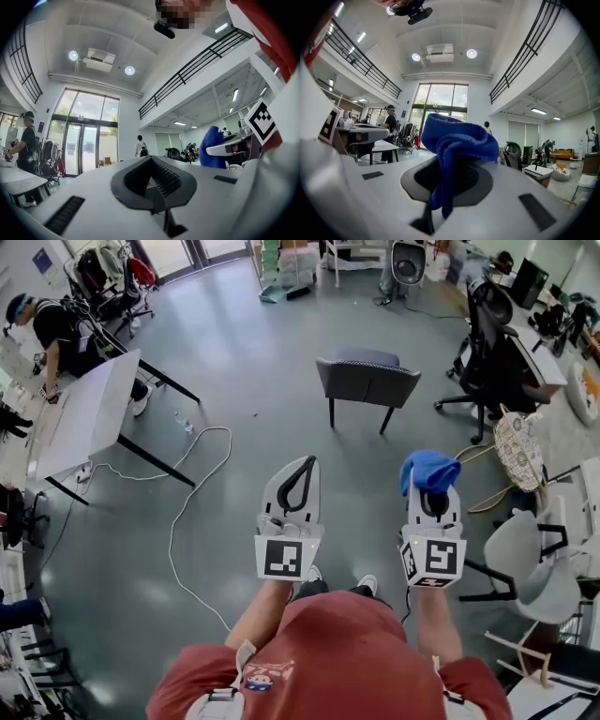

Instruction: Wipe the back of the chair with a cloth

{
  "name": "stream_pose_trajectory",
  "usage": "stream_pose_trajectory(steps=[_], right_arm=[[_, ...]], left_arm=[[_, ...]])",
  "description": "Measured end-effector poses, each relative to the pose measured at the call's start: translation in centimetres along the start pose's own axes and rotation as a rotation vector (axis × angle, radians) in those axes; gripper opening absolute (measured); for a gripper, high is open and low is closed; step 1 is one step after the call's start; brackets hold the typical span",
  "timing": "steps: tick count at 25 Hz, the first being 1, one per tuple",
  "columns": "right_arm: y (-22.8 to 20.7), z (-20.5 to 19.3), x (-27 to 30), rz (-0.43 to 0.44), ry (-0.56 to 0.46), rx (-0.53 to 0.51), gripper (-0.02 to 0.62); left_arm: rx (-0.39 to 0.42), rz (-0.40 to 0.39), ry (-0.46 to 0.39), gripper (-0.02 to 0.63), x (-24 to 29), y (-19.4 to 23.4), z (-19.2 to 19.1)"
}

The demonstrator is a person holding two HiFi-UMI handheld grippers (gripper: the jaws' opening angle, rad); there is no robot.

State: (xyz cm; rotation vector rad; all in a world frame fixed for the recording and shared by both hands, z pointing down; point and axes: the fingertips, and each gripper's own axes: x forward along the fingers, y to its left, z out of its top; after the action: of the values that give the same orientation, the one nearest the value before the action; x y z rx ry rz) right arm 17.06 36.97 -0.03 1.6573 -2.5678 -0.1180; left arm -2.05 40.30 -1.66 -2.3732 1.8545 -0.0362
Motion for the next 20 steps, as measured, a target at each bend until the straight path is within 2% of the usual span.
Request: stream_pose_trajectory(steps=[5,11,20], right_arm=[[2.5,-0.3,1.6,-0.046,0.014,0.018,0.058],[3.8,-1.0,2.9,-0.093,0.023,0.031,0.060],[0.8,-3.1,7.9,-0.114,0.050,0.051,0.060]], left_arm=[[-0.011,-0.018,-0.016,0.011,-0.1,3.8,-0.4],[-0.021,-0.036,0.004,0.011,0.4,6.5,-2.1],[-0.013,-0.063,0.033,0.011,6.6,6.8,-4.1]])
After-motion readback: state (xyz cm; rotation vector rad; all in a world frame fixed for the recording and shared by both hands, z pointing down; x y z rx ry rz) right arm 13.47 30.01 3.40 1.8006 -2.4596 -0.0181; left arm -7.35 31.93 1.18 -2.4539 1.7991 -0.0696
